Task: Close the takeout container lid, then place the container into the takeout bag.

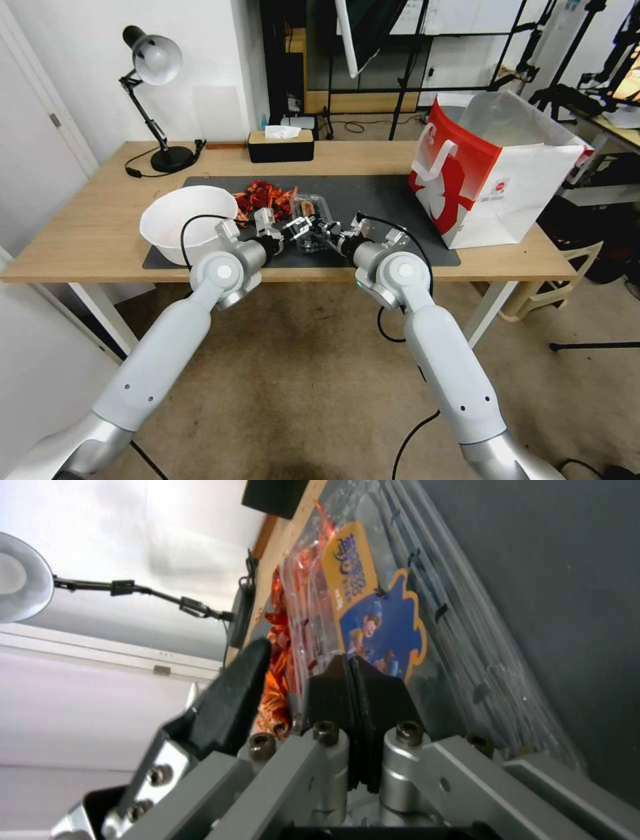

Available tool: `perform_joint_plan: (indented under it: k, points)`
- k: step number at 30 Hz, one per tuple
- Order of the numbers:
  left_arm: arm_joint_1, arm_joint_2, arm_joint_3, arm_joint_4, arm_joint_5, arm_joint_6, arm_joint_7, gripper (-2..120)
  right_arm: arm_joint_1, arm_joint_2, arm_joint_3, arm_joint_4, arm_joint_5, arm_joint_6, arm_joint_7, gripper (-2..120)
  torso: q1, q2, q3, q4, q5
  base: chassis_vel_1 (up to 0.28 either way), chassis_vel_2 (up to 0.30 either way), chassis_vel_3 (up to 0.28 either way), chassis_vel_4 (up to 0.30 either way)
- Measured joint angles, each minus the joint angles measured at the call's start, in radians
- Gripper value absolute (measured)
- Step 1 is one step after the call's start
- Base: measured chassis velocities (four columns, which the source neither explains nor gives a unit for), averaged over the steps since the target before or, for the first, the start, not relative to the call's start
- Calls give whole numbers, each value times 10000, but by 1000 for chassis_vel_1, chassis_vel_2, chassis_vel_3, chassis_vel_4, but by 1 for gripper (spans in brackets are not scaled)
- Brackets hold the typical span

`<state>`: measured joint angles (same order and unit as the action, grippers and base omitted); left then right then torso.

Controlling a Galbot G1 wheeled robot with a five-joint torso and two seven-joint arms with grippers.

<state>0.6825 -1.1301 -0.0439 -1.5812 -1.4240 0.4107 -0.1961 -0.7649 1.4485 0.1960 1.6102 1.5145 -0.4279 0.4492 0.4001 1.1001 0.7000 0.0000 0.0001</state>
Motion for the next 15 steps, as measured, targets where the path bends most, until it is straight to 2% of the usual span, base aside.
perform_joint_plan:
  k: [5, 8, 9, 12, 13, 15]
  points:
    - [-115, -65, 75, 90, -20, 28, 4, 94, -52, -23, -4, 18, -7, -15, 0, 0, 0, 0, 0, -1, 0, 0, 0, 0, 0]
    - [-142, -79, 135, 149, -24, 45, -133, 80, -76, -30, -4, 31, -20, -28, -2, 0, 0, 0, 0, 0, 0, 0, 0, 0, 0]
    - [-142, -79, 135, 149, -24, 45, -133, 80, -76, -30, -4, 31, -20, -28, -2, 0, 0, 0, 0, 0, 0, 0, 0, 0, 0]
    - [-160, -80, 151, 209, -22, 79, -298, 67, -103, -32, -4, 35, -47, -31, -14, 0, 0, 0, 0, -1, -1, 0, 0, 0, 0]
    - [-160, -80, 151, 209, -22, 79, -298, 67, -103, -32, -4, 35, -47, -31, -14, 0, 0, 0, 0, -1, -1, 0, 0, 0, 0]
    - [-182, -75, 151, 227, -25, 79, -351, 57, -127, -35, -4, 51, -63, -33, -19, 0, 0, -1, 0, 0, -1, 0, 0, 0, 0]
